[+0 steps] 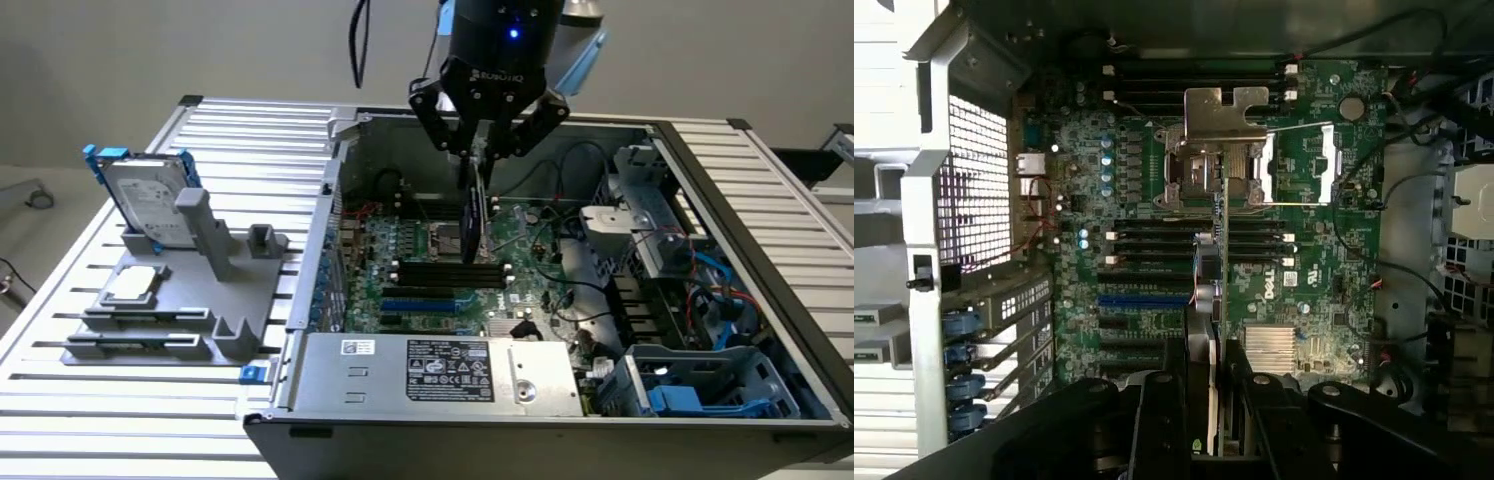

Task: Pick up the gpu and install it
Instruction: 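Pick up the gpu and move the gpu toward the slot, then insert the gpu into the slot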

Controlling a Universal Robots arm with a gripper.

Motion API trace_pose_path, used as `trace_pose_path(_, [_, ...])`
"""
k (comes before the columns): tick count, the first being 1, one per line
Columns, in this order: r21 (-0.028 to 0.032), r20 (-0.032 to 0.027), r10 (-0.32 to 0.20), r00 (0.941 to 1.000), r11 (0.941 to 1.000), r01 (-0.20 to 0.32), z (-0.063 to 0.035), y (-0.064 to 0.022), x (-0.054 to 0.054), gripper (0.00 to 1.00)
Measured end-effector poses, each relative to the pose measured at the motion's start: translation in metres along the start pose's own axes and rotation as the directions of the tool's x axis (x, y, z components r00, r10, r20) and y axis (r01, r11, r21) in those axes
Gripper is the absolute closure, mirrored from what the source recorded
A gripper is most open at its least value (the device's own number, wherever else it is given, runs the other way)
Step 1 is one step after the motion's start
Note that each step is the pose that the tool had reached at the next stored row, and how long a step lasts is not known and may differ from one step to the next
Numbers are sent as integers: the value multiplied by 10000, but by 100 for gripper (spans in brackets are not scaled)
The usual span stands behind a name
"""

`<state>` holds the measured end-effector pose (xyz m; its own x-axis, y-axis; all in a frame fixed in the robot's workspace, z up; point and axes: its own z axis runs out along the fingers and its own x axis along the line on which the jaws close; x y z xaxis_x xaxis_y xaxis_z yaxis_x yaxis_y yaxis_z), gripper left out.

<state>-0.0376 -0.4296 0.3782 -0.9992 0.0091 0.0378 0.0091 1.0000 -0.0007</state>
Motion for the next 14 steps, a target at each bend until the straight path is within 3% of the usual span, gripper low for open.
trace_pose_path(14, [47, -4, 2, 10000, 10000, -2, 7, 1, -1, 74])
